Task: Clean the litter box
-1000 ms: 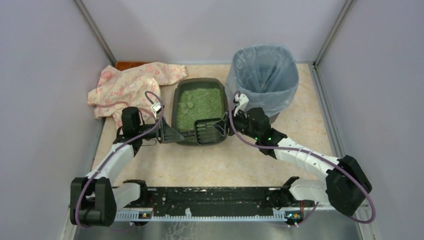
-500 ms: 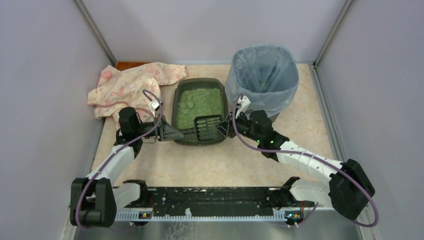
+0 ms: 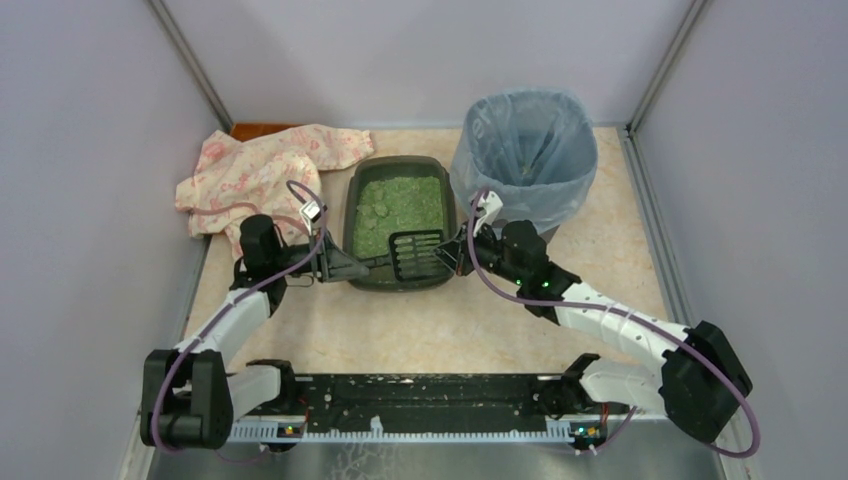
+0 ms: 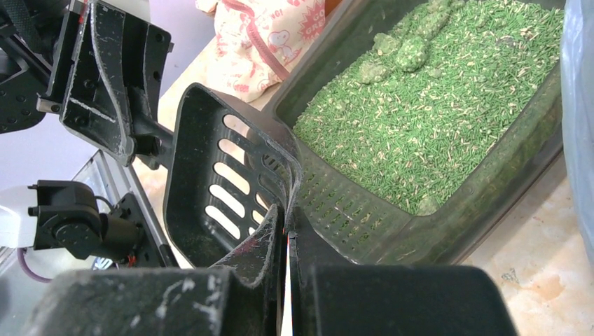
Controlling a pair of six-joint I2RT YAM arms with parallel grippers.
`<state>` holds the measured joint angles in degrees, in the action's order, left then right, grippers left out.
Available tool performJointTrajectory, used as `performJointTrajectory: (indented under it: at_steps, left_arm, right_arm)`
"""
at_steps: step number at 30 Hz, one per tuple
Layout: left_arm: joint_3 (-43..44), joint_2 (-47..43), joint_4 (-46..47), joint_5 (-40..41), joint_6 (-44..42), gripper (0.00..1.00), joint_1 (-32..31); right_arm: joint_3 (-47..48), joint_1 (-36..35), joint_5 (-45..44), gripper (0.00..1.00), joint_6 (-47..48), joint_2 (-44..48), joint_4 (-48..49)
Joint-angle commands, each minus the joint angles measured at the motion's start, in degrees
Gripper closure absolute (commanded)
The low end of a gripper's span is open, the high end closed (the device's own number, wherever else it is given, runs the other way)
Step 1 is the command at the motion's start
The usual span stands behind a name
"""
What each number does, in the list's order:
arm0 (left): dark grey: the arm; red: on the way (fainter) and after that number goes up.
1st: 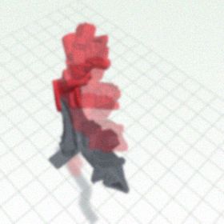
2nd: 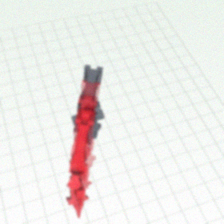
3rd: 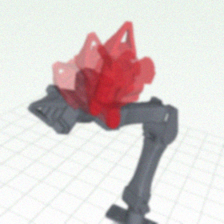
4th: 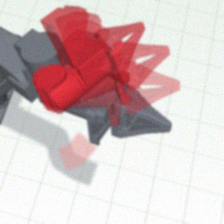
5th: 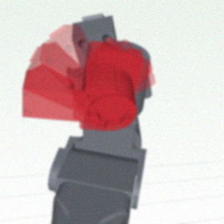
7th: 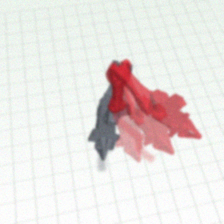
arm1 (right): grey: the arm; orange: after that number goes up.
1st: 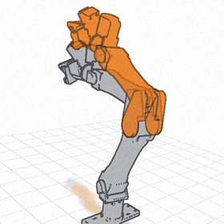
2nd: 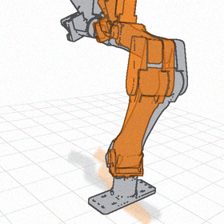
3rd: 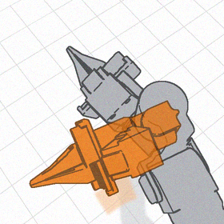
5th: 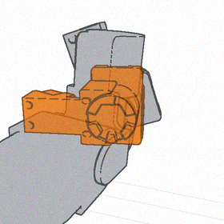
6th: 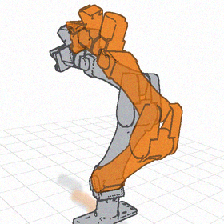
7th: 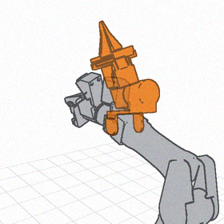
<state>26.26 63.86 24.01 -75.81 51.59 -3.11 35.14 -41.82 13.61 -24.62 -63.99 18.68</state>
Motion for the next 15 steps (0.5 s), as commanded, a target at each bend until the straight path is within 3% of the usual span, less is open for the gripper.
performJointTrajectory:
  at_steps: [1,3,9,12,15]
  left_arm:
    - [0.2,-0.6,0.9,4.4,-0.3,0.74,0.1]
    - [0.1,-0.7,2.9,5.2,1.1,0.68,0.1]
    - [-4.4,-2.8,11.4,10.0,7.8,0.66,0.2]
    - [-6.4,-3.7,15.1,11.7,11.0,0.56,0.2]
    - [-7.9,-5.0,17.3,13.1,12.9,0.54,0.2]
  right_arm:
    - [0.4,-0.4,1.9,1.00,3.5,3.2,-0.8]
    - [0.2,-0.4,1.9,1.00,3.5,3.7,-0.8]
    - [-0.2,-0.4,1.7,1.00,3.3,4.3,-0.2]
    - [-0.4,-0.4,1.5,1.00,3.2,4.5,0.0]
    - [-0.3,-0.3,1.5,1.00,3.0,4.1,0.3]
